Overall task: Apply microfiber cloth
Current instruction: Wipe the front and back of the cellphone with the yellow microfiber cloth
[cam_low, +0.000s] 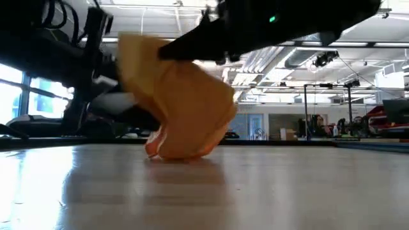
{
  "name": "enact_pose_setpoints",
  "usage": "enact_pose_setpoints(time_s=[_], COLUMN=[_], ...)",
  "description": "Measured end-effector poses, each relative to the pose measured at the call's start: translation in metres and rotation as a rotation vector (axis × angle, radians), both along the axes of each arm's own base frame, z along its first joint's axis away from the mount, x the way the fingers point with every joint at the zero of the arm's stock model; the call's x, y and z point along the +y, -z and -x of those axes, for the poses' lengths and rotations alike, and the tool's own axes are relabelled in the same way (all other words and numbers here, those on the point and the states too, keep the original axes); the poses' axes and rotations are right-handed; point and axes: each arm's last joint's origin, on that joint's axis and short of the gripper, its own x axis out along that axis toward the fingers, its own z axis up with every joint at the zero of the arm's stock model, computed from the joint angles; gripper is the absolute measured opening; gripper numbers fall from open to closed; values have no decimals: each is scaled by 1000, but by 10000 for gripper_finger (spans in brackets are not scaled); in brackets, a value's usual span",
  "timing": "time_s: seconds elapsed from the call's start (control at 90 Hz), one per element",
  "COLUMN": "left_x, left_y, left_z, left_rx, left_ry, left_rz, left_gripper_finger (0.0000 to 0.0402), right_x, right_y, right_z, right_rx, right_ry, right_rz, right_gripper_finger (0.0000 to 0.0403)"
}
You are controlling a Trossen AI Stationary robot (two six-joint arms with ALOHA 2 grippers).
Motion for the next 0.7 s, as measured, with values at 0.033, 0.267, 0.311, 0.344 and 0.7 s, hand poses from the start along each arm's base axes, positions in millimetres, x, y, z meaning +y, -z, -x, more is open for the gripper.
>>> enact_pose_setpoints(time_s=[0.033,0.267,0.311,0.344,0.7], left_x=[0,-4,-4,-4,-4], left_y=[5,26,26,26,24], left_z=[0,-1,-1,-1,-2], left_rx=[13,37,30,27,38], left_ry=[-2,-28,-27,-22,-4], left_rz=[18,108,108,104,64], left_gripper_finger=[15,15,15,15,15], right_x=[0,-5,-6,-6,-6], right_y=[4,26,31,35,52], right_z=[-6,-35,-38,-40,-45], right_rx=[22,101,109,119,153], right_ry=[5,0,-13,-31,-76], right_rz=[4,14,7,-1,-66], right_gripper_finger=[0,0,0,0,0])
